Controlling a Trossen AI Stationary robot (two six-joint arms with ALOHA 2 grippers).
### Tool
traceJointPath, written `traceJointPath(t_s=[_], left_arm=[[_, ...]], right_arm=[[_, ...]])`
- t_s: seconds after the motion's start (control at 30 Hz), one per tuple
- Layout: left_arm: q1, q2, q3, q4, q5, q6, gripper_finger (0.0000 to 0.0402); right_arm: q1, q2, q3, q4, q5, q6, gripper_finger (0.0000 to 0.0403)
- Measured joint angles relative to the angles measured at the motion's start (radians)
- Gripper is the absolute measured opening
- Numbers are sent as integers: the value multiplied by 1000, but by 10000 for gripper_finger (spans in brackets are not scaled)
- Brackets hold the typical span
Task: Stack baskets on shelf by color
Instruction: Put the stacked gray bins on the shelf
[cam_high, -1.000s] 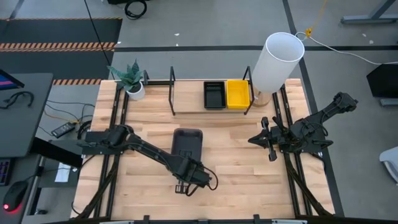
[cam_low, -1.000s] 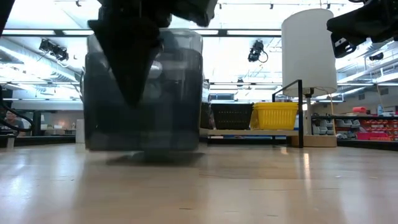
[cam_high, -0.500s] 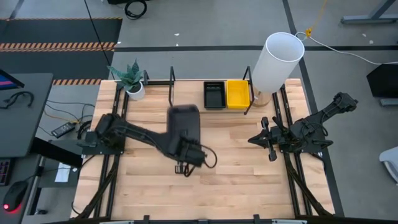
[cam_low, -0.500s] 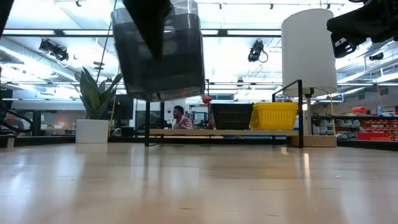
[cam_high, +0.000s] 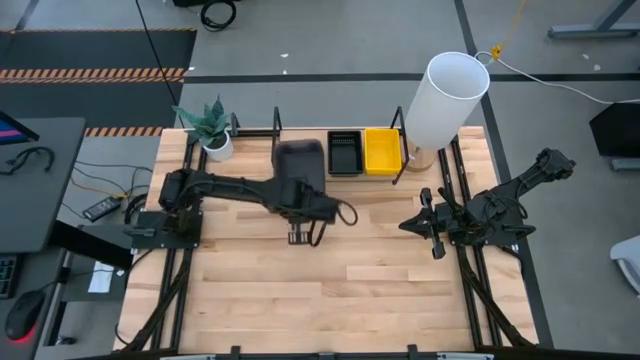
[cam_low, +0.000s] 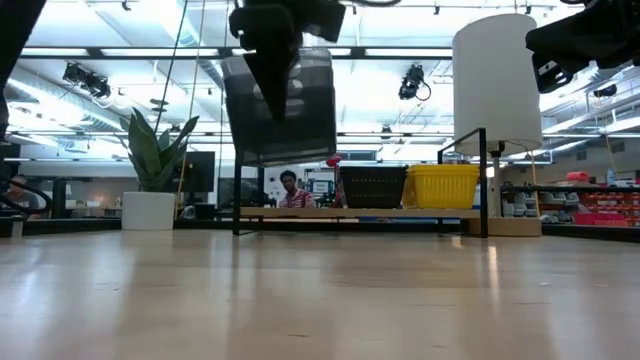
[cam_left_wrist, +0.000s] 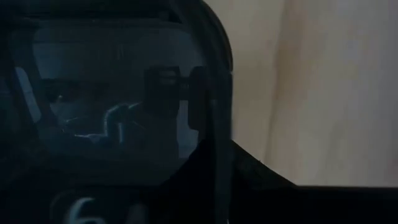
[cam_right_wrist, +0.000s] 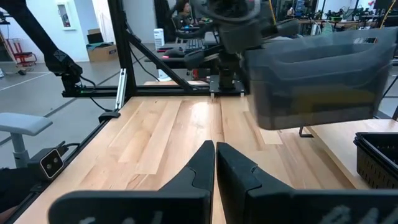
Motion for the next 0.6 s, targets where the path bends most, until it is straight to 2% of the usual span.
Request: traceJointPath(t_s=[0.6], left_arm=[[187,12,0,27,16,165,14]], right_arm=[[0,0,0,0,0,0,23]])
